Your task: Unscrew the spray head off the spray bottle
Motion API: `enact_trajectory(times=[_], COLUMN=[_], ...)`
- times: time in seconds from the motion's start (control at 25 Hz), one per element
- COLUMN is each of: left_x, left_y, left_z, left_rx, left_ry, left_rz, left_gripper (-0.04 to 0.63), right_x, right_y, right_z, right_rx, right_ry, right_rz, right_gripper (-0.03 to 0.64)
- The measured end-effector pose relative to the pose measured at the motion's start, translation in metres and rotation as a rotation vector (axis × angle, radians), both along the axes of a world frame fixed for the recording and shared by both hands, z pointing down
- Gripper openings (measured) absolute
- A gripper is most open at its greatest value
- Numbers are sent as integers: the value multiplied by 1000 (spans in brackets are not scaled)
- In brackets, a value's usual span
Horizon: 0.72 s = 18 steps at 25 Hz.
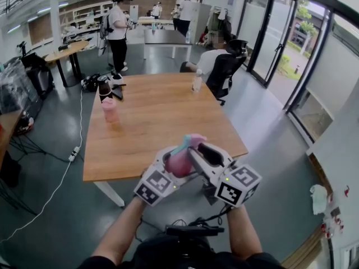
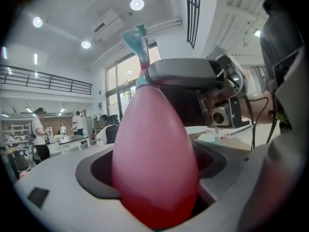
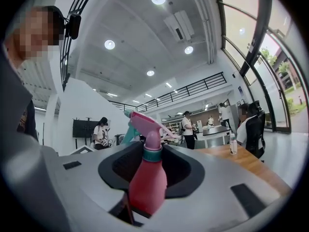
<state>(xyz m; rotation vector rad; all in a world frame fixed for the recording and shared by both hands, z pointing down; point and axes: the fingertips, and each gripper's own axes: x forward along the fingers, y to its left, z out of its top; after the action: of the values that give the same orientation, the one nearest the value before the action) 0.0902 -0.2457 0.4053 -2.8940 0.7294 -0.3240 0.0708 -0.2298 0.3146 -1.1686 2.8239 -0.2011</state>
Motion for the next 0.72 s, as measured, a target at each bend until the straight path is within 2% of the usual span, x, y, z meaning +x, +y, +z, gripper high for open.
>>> enact_trajectory(times=[0.28, 0.72], left_x=[3, 4], left_y=[16, 64], left_z=[-9, -15], left_rx=[-21, -83], left_ry=[14, 42], left_rz=[133, 485], left_gripper=[433, 433], right_x=[-1, -3], right_y=[11, 46], right_z=[-9, -13], right_rx=[19, 81], right_ry=[8, 26], right_rz=[-112, -397], right_gripper=[127, 129])
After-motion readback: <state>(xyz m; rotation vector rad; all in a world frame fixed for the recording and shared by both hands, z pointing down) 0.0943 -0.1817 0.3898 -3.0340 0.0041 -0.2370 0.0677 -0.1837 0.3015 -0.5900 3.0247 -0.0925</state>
